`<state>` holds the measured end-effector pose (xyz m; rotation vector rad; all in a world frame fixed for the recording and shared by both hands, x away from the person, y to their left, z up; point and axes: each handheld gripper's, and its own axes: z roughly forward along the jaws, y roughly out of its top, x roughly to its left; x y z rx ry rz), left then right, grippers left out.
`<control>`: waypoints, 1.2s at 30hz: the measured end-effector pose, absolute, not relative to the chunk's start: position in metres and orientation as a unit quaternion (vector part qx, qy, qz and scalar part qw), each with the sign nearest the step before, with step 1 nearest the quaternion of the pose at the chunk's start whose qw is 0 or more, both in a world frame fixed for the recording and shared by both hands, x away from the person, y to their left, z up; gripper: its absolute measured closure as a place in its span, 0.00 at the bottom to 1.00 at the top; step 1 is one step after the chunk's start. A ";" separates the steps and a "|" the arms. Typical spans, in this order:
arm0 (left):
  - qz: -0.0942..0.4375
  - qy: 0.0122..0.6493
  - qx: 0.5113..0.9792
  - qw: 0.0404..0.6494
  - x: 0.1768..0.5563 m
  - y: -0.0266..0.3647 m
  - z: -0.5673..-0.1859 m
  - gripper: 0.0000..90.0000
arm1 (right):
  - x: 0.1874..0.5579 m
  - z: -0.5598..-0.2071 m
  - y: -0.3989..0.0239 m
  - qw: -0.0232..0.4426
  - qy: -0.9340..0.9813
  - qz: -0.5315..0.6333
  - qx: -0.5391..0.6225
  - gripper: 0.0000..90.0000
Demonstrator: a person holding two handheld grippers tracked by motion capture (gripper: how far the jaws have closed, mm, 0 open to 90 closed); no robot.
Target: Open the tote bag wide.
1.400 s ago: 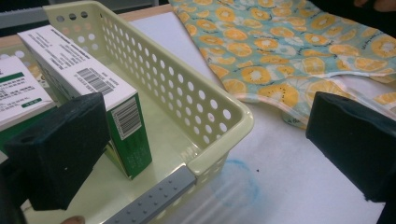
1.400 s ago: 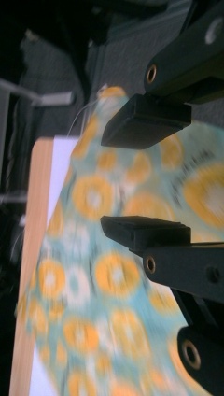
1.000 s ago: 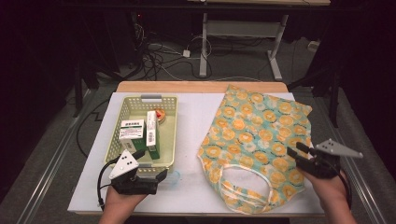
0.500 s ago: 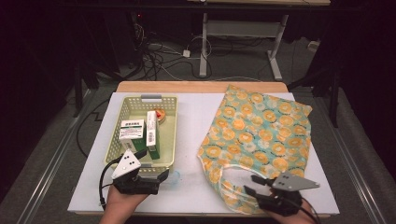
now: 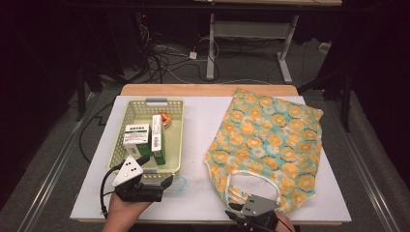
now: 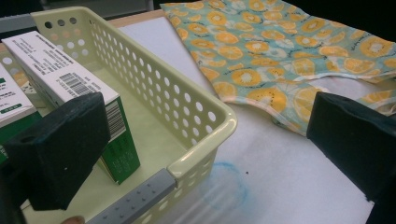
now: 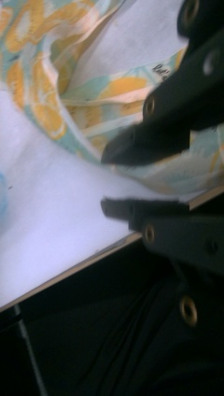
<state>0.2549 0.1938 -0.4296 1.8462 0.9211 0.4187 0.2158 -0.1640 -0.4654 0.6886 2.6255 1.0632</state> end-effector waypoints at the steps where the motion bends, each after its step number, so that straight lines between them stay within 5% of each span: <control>1: 0.173 0.379 0.763 0.495 0.255 0.193 -0.429 0.00 | 0.217 -0.466 -0.165 0.114 0.896 0.362 0.230 1.00; 16: 0.168 0.368 0.769 0.496 0.255 0.188 -0.430 0.00 | 0.235 -0.424 -0.198 0.179 0.840 0.439 0.263 1.00; 36: 0.169 0.372 0.764 0.500 0.254 0.190 -0.428 0.00 | 0.360 -0.379 -0.238 0.270 0.787 0.438 0.341 1.00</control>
